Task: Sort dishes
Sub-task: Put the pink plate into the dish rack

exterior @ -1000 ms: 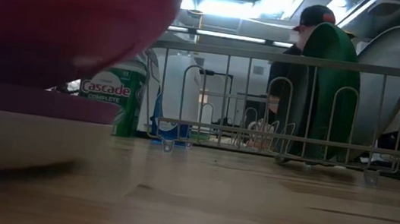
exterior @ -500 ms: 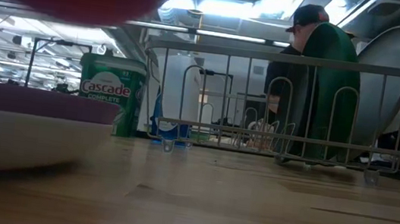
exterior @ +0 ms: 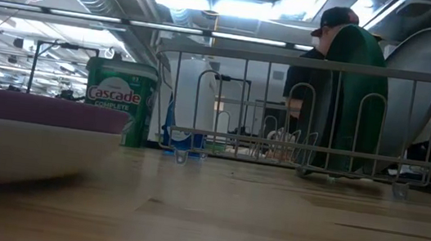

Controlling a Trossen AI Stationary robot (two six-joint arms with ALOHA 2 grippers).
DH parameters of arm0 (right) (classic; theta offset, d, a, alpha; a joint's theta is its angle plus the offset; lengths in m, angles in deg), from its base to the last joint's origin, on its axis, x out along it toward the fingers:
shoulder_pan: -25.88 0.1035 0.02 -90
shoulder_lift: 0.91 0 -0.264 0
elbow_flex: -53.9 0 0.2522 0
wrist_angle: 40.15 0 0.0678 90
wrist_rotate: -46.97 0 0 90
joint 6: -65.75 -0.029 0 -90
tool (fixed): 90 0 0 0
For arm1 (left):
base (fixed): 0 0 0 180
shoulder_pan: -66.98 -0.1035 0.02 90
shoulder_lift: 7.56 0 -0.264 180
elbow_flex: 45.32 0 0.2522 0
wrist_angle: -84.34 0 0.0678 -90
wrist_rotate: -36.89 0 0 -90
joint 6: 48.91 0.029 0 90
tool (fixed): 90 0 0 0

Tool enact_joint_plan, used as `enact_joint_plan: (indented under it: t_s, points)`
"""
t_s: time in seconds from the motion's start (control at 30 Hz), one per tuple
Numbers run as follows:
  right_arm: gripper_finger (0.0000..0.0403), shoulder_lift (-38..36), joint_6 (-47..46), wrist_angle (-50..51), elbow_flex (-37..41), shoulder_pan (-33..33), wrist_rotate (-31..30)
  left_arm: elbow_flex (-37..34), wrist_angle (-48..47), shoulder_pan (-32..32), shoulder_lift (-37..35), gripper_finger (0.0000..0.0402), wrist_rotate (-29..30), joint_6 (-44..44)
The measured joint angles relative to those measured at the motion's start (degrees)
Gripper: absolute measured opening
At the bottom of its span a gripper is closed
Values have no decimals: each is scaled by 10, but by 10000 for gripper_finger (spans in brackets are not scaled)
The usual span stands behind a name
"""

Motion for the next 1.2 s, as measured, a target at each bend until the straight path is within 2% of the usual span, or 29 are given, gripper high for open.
enact_joint_plan:
  t_s: [0.1,0.23,0.47,0.73,0.83,1.0,1.1,1.2]
  points:
    - [147,-39,-1,11,0,0,-15,0,13,-19,-1,0,0,14]
    - [147,-90,44,41,0,-14,14,0,45,-53,-1,0,-5,26]
    - [147,-145,62,148,0,-83,74,0,139,-132,-1,0,-82,15]
    - [147,-153,82,208,0,-182,243,5,207,-211,6,0,-138,-6]
    - [147,-165,95,232,1,-216,279,20,208,-229,21,0,-155,-8]
    - [147,-206,106,228,48,-270,329,51,207,-246,59,0,-179,-5]
    - [147,-245,106,192,105,-288,361,76,207,-256,84,0,-181,1]
    - [147,-294,91,147,173,-294,367,110,207,-269,115,0,-199,10]
